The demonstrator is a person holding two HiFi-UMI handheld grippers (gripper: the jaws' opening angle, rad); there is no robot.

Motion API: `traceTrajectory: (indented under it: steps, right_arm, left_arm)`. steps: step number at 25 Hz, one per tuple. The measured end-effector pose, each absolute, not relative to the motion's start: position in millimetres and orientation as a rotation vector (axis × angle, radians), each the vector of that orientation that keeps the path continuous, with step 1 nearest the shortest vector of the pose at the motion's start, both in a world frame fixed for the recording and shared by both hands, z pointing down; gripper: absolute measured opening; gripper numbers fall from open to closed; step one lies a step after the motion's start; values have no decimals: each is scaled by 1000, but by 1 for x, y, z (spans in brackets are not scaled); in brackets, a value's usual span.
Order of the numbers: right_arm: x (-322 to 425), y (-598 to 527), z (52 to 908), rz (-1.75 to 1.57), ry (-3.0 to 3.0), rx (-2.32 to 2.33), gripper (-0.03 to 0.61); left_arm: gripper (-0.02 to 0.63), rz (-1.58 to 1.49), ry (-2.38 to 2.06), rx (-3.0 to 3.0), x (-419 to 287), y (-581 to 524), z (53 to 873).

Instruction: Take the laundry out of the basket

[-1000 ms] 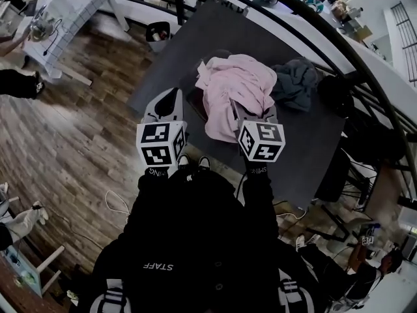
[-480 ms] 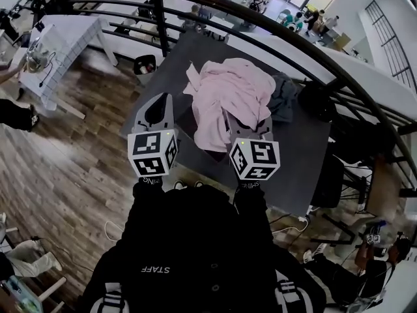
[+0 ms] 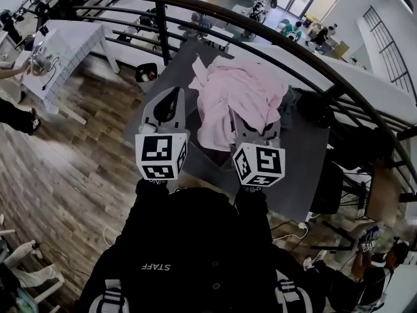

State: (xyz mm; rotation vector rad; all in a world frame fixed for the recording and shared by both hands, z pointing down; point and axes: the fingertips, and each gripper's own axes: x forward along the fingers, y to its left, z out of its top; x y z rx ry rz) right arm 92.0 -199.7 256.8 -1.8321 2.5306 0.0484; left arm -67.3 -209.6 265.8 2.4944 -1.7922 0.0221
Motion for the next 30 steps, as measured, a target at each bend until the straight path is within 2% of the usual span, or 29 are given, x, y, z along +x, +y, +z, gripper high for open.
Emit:
traceTrajectory:
  steps: [30]
  right_arm:
    - [90,-201,248,132,2510,-1866,279]
  left_arm:
    - [0,-14,-1788,2519,-71,-216,262]
